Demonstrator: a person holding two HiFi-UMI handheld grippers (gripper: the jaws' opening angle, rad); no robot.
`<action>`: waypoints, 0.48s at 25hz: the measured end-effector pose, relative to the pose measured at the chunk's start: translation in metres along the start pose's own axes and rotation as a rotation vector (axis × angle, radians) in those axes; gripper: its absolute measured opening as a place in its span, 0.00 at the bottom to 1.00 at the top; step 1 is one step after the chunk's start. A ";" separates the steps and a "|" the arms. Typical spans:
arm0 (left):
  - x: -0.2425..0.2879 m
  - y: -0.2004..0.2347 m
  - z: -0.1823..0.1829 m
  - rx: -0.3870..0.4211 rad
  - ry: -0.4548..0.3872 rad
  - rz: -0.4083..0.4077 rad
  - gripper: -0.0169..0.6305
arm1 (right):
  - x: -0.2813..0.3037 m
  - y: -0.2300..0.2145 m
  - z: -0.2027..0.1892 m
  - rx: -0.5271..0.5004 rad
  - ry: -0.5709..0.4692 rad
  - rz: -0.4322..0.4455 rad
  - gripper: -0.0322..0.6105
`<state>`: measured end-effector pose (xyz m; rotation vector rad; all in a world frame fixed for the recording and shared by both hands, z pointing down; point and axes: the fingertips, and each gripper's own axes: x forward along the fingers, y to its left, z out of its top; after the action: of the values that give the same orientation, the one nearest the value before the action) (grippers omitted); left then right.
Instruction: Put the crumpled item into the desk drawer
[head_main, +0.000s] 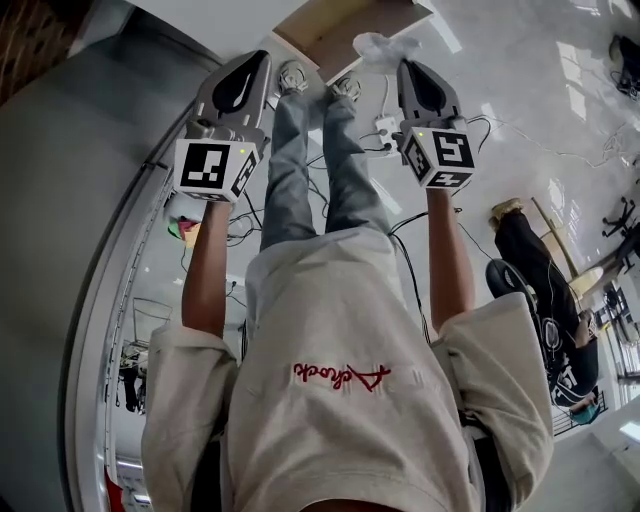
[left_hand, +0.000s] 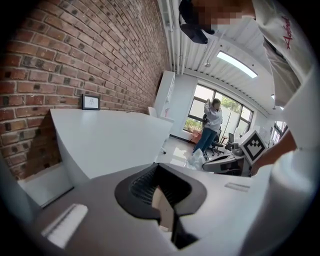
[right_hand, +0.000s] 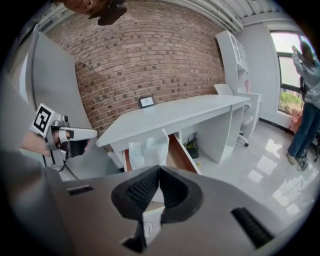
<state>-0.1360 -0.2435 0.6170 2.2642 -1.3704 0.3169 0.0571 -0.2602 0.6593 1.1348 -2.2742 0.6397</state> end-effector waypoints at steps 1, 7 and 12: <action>-0.001 0.000 -0.002 -0.004 0.001 0.001 0.04 | 0.006 0.000 -0.002 -0.015 0.009 0.009 0.07; -0.008 -0.002 -0.006 -0.030 0.002 0.016 0.04 | 0.053 0.002 -0.006 -0.150 0.105 0.099 0.07; -0.008 -0.003 -0.009 -0.046 0.009 0.033 0.04 | 0.100 0.008 -0.015 -0.344 0.191 0.195 0.07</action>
<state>-0.1363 -0.2318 0.6206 2.2030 -1.3975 0.3029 0.0018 -0.3051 0.7320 0.6664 -2.2348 0.3874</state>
